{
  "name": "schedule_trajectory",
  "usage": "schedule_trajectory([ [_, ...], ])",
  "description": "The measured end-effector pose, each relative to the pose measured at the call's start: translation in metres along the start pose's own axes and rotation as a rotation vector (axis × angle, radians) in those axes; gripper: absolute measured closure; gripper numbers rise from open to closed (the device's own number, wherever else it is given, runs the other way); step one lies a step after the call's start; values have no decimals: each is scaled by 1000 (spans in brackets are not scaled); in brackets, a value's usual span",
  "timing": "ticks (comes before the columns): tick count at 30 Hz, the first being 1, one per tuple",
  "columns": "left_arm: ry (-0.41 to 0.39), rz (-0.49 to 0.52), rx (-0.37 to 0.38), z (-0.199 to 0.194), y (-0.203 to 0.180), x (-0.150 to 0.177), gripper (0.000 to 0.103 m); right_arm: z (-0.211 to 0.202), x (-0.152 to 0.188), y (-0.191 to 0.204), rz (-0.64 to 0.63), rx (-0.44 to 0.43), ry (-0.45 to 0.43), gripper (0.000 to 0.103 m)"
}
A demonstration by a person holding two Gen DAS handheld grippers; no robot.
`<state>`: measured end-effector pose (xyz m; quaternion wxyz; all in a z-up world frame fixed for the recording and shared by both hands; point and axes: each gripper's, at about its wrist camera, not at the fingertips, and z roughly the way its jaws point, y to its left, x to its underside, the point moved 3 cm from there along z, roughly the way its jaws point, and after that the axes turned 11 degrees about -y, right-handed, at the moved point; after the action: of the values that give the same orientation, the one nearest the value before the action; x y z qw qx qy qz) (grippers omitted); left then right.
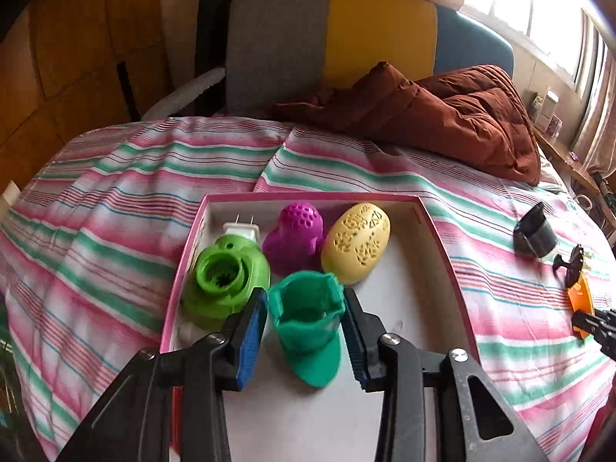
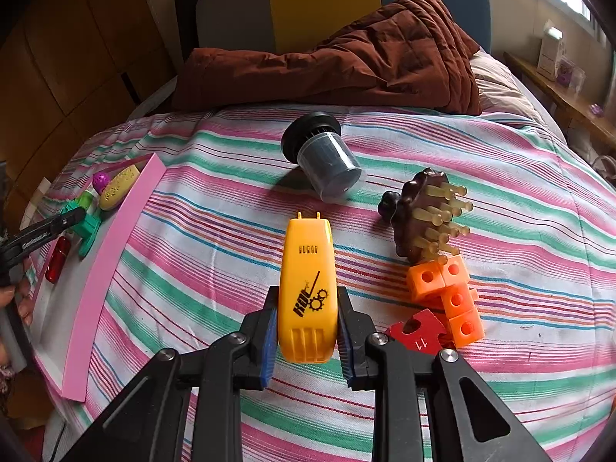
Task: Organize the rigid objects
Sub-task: 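Carry the teal cup into the tray and release it with the left tool, then carry the yellow block into the tray and open the right tool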
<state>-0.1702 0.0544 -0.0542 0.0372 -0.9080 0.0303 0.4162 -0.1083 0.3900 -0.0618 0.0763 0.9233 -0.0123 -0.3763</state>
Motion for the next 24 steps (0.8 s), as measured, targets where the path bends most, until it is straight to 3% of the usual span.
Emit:
schedule_trajectory([
  [10,-16,-153,87,-48,12,56,64,0,2,5,-6,-25,-9,77],
  [24,-42,-56,145,-73,-7,83,64,-1,14,43,-56,-119,5,77],
])
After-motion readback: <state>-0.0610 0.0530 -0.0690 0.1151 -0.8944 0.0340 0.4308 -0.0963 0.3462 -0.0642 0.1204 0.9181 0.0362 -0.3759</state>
